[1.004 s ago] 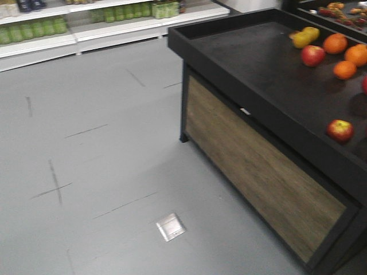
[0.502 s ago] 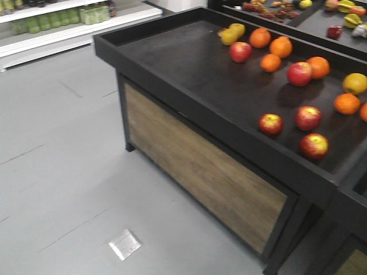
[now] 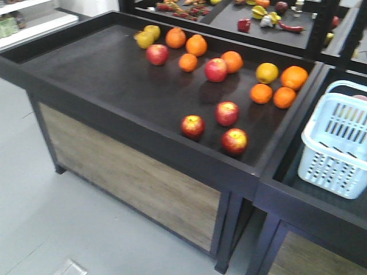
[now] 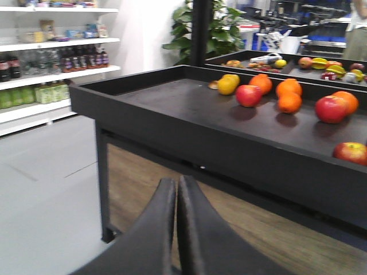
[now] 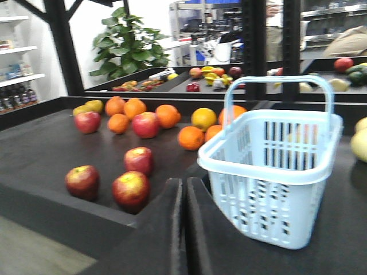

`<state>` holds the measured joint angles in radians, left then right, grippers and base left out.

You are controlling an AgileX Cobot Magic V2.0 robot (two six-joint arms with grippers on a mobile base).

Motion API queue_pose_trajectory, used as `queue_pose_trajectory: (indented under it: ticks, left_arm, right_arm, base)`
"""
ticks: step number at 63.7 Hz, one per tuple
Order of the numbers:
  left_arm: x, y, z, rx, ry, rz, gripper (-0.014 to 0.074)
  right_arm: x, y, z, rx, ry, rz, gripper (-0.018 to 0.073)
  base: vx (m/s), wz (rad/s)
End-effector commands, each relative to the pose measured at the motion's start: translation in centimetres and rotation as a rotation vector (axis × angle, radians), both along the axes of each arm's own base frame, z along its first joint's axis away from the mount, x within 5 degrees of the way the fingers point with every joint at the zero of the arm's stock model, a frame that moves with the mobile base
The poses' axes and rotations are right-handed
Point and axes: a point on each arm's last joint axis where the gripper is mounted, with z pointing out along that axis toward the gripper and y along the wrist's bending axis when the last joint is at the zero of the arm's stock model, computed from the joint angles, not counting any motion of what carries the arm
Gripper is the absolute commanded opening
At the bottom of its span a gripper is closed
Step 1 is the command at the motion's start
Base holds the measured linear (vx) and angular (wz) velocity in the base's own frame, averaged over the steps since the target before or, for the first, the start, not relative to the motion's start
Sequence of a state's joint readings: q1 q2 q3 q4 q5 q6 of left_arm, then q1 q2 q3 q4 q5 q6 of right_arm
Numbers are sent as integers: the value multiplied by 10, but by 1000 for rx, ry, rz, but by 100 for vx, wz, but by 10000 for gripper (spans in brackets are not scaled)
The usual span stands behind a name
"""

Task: Pick three apples into basket with both arms
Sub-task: 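Turn the base toward the fruit table and approach the blue basket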

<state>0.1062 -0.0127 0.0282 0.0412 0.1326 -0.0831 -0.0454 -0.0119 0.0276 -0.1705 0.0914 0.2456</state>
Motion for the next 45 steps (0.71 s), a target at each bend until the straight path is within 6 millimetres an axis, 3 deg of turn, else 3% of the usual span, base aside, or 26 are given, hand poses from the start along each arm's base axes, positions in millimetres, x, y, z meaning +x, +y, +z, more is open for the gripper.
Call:
queue_pose_trajectory:
  ticks: [1, 45]
  left_arm:
    - [-2, 0, 15, 8, -104, -3, -6]
    - [-2, 0, 15, 8, -104, -3, -6]
  right_arm:
    - [0, 1, 3, -20, -71, 8, -4]
    - [0, 1, 3, -20, -71, 8, -4]
  base:
    - [7, -42]
    - [5, -28]
